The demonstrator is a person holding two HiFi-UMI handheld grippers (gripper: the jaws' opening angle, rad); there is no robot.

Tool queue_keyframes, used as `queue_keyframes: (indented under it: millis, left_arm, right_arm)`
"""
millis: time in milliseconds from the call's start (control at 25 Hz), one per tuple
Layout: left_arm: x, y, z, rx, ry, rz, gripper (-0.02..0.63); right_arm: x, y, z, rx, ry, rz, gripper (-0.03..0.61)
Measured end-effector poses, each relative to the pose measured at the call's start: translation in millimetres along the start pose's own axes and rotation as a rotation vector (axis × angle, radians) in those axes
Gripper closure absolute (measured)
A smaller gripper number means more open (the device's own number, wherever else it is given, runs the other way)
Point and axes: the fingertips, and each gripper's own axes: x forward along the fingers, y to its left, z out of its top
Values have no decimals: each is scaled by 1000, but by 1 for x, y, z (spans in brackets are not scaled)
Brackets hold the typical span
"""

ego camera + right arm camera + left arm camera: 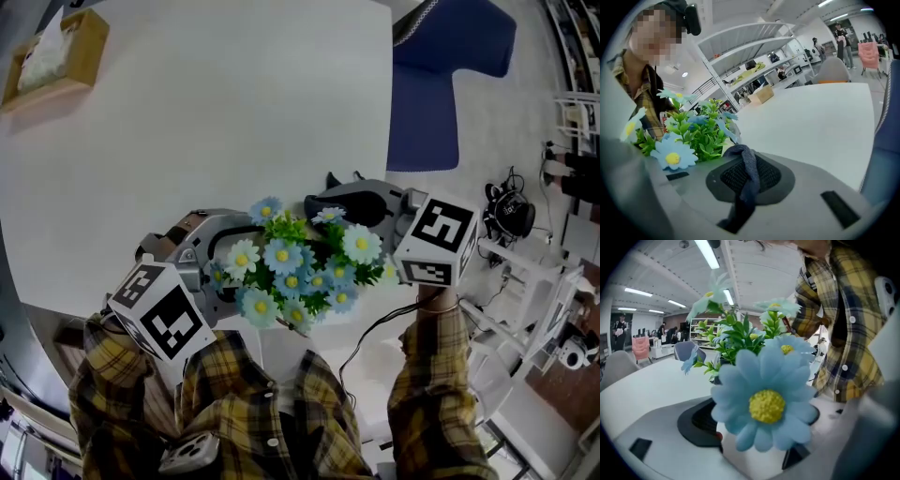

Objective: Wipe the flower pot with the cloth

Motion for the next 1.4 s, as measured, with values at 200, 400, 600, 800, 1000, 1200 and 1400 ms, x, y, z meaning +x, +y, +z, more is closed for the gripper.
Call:
queue_keyframes:
  millis: [200, 400, 600, 800, 1000, 1200, 1400]
  left_arm:
    - [-21, -3, -4, -127, -59, 126, 218]
    - [-37, 9, -12, -249, -105, 357, 218]
    - [-63, -9, -34, -522, -198, 605, 219]
    - [-53, -23, -36, -581, -218, 670, 218]
    - [-45, -42, -30, -560, -214, 701, 216]
    - [-38, -49, -25, -567, -236, 743, 215]
    - [-29, -55, -13, -512, -216, 769, 215]
  right_arm:
    - [-3, 10, 9, 3, -68, -69, 563]
    - [-18, 7, -3, 63, -124, -153, 563]
    - [-18, 26, -15, 118, -172, -270, 563]
    - [-23, 28, -30, 203, -215, -365, 563]
    - [-15, 48, -46, 288, -249, -418, 563]
    - [-4, 76, -60, 342, -265, -396, 563]
    - [-6, 96, -67, 345, -286, -380, 563]
